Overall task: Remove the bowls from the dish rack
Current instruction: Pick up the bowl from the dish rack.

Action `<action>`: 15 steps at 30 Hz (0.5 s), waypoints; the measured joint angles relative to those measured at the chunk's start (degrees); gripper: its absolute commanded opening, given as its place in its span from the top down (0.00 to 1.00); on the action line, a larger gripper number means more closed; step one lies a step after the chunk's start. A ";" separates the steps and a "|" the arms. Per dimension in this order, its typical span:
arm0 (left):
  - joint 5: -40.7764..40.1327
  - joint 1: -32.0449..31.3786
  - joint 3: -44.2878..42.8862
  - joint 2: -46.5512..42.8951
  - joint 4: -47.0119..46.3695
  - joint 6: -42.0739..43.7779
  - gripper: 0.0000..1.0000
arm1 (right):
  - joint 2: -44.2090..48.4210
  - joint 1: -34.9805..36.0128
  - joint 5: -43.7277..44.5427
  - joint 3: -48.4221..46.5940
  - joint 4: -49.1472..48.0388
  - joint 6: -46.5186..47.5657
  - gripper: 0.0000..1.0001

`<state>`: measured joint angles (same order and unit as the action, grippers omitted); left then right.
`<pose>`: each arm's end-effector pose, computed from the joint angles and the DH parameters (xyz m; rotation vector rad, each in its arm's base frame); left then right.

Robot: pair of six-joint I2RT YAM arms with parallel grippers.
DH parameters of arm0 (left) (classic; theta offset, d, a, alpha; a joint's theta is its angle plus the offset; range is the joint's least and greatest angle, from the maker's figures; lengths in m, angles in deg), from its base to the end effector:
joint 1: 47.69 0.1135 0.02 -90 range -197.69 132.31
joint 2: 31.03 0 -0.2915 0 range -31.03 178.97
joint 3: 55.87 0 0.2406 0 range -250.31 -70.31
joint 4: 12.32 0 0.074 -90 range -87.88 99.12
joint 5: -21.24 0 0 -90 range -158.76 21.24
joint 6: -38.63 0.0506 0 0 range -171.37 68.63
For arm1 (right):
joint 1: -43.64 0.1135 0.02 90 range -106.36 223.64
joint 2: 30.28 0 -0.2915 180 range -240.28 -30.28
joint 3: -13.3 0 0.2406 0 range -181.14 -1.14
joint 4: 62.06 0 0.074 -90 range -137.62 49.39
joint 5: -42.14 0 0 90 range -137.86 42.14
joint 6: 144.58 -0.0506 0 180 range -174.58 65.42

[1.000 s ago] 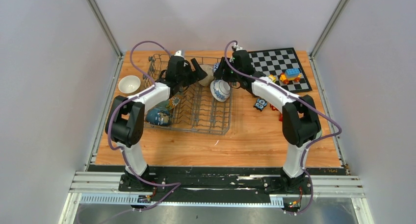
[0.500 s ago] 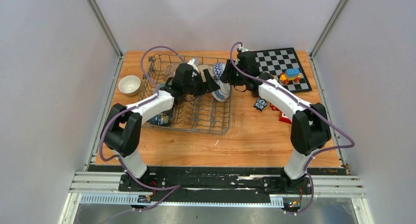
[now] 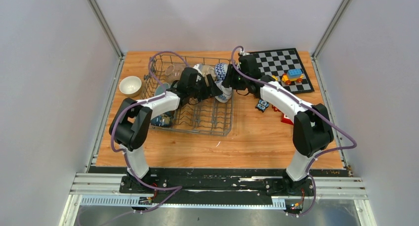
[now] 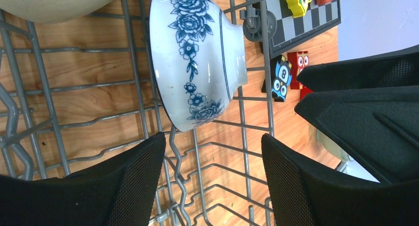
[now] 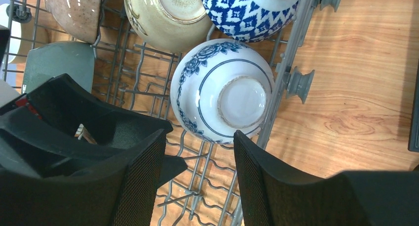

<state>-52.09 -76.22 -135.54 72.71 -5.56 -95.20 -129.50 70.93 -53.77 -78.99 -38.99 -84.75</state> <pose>0.3569 -0.2105 0.2358 -0.1146 2.2666 -1.0254 0.3648 0.1941 0.3100 -0.0101 2.1723 0.7009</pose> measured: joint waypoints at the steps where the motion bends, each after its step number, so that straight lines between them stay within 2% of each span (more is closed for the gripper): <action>1: 0.13 0.00 -0.04 0.28 -0.26 -0.13 0.31 | -0.02 -0.02 -0.13 -0.04 0.00 -0.02 0.44; 15: 1.27 0.02 -0.44 2.97 -5.09 -0.52 0.45 | -5.55 -1.86 -4.28 -3.78 0.00 -1.40 0.53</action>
<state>-50.82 -76.20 -135.98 75.68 -10.65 -95.73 -135.05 69.07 -58.06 -82.77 -38.99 -86.15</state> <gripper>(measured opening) 0.574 0.488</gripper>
